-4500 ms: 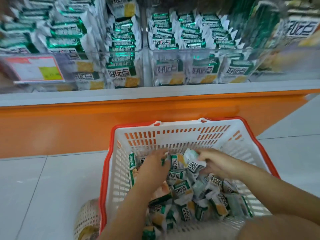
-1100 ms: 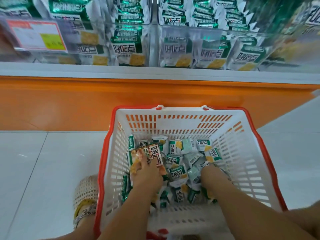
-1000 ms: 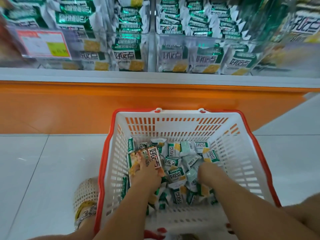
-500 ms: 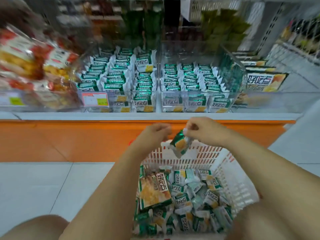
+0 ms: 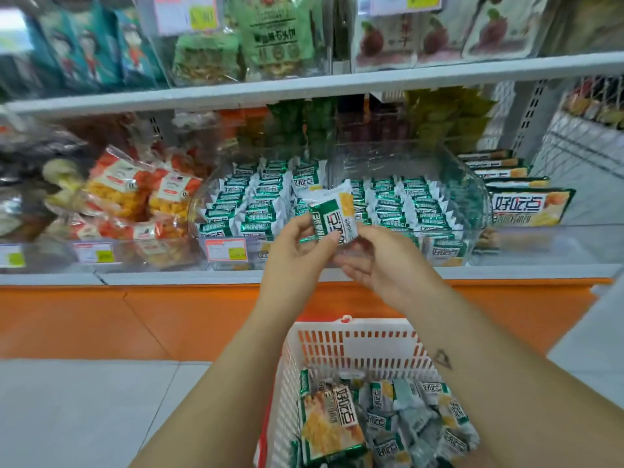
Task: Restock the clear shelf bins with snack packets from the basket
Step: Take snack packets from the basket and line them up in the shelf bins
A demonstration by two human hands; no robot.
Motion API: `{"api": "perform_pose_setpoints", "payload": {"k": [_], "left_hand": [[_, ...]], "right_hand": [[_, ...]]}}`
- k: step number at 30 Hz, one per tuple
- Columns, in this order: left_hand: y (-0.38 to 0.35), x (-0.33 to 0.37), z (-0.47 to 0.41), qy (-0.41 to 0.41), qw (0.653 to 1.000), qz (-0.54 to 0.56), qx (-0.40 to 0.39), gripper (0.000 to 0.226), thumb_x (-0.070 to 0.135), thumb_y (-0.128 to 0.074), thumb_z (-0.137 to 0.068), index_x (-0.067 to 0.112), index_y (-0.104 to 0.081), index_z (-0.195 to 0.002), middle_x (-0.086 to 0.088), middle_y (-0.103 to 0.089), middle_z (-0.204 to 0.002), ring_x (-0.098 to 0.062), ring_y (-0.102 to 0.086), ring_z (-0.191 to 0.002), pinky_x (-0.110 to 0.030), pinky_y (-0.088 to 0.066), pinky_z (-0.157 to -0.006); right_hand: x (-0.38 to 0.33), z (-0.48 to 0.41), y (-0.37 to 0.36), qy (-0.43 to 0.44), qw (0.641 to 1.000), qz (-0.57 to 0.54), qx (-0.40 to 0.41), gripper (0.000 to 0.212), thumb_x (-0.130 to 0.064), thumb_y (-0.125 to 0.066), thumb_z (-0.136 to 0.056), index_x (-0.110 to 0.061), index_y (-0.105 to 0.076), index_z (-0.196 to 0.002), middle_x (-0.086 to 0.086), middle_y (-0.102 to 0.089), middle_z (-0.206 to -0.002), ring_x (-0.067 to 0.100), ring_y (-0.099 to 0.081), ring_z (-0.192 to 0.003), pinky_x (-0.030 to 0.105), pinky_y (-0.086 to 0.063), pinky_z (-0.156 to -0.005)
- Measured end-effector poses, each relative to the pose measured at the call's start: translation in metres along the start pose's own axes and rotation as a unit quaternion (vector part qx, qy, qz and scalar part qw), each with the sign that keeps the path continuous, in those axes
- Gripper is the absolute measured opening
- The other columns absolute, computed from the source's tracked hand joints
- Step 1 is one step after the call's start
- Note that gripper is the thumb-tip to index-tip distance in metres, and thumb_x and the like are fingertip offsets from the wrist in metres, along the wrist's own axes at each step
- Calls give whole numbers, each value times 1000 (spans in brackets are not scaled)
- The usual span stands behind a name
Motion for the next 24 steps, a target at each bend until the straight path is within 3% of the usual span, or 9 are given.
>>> {"api": "perform_pose_setpoints", "payload": {"k": [4, 7, 9, 11, 13, 15, 18, 22, 24], "left_hand": [[19, -3, -23, 6, 997, -46, 58, 20, 27, -61, -91, 27, -57, -110, 11, -57, -105, -9, -59, -100, -41, -50, -94], [38, 2, -57, -25, 973, -214, 81, 41, 28, -58, -93, 19, -51, -132, 8, -53, -120, -15, -55, -102, -29, -44, -87], [48, 8, -85, -59, 955, -277, 89, 39, 25, -57, -94, 17, -51, -132, 5, -55, -122, -20, -59, -95, -28, -44, -80], [53, 8, -115, -82, 936, -334, 80, 35, 22, -55, -94, 18, -51, -129, 3, -57, -124, -12, -61, -81, -26, -43, -70], [52, 3, -144, -79, 913, -397, 62, 35, 22, -56, -94, 18, -48, -128, -3, -60, -116, -16, -61, -77, -32, -47, -68], [46, -2, -170, -73, 886, -456, 39, 34, 24, -56, -94, 18, -46, -126, -3, -60, -91, -24, -59, -79, -37, -50, -68], [26, -10, -202, -70, 878, -474, -10, 31, 22, -57, -93, 17, -51, -124, 2, -50, -77, -26, -57, -79, -36, -49, -68], [8, -25, -230, -36, 884, -461, -63, 28, 14, -58, -93, 13, -53, -121, -7, -56, -99, -20, -53, -72, -28, -39, -64], [7, -35, -239, -19, 881, -466, -73, 27, 11, -59, -92, 11, -54, -119, -12, -58, -114, -22, -55, -82, -27, -39, -69]], "right_hand": [[-9, -17, -6, 58, 987, 148, 29, 23, -28, -52, -96, -11, -64, -105, 1, -68, -90, 13, -68, -74, 28, -53, -65], [-28, -44, 10, 196, 897, 383, 104, 23, -27, -56, -93, -15, -64, -111, -4, -64, -105, 12, -59, -97, 28, -45, -84], [-28, -61, 18, 211, 830, 503, 118, 30, -28, -58, -92, -21, -60, -121, -3, -62, -121, 19, -56, -112, 35, -42, -97], [-18, -73, 25, 180, 799, 566, 95, 37, -31, -59, -90, -24, -57, -127, -2, -60, -127, 22, -55, -115, 42, -39, -102], [-11, -78, 29, 172, 789, 584, 75, 36, -33, -61, -90, -27, -58, -125, -5, -64, -121, 17, -57, -113, 43, -37, -104], [-11, -80, 32, 182, 796, 573, 71, 29, -32, -62, -89, -29, -62, -118, -9, -68, -109, 12, -60, -104, 43, -38, -103], [-12, -83, 33, 184, 796, 571, 79, 22, -32, -61, -89, -33, -65, -110, -12, -68, -104, 10, -61, -96, 42, -40, -101], [-9, -86, 34, 206, 797, 561, 84, 16, -34, -63, -88, -33, -68, -103, -15, -69, -101, 12, -64, -90, 42, -41, -100], [-8, -85, 34, 212, 798, 558, 83, 14, -33, -62, -88, -32, -69, -100, -15, -70, -96, 13, -65, -88, 42, -42, -98]]}}
Point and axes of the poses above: each hand's wrist, its own z-axis away from the middle knuckle, its own y-axis out of the back of the hand, x = y × z, the point moved 5 cm from there along -z, towards the middle knuckle
